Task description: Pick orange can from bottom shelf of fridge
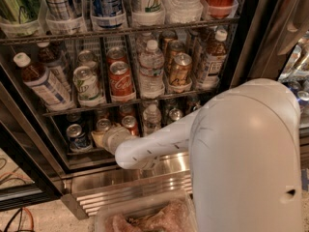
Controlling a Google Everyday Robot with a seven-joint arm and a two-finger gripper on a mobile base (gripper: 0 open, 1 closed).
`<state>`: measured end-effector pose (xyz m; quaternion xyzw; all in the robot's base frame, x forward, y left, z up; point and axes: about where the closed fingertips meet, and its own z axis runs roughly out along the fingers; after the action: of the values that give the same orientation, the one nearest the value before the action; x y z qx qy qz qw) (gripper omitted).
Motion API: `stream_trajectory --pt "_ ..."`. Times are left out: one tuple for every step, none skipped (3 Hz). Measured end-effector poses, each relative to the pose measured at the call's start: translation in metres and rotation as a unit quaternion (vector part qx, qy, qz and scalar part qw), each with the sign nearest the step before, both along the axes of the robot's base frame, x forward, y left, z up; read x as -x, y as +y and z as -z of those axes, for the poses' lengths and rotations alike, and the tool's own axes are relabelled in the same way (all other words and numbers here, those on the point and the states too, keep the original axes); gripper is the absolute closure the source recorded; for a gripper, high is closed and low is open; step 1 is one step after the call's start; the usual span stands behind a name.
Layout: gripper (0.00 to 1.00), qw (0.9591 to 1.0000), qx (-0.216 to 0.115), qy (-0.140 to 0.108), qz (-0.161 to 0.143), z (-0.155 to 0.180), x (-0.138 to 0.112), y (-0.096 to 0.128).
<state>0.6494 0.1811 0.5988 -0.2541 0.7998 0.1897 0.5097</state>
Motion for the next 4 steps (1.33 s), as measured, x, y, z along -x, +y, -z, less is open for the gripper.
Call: stream_trajectory --pt "1.00 1.0000 0.000 0.000 0.000 0.000 0.001 0.000" --pt "1.00 0.9995 -0.019 0.010 -0.022 -0.009 0.010 -0.003" --pt "1.00 0.9995 -0.020 0.011 -0.023 -0.010 0.011 -0.003" --pt "1.00 0.9990 -0.028 0.019 -0.028 -0.012 0.016 -0.006"
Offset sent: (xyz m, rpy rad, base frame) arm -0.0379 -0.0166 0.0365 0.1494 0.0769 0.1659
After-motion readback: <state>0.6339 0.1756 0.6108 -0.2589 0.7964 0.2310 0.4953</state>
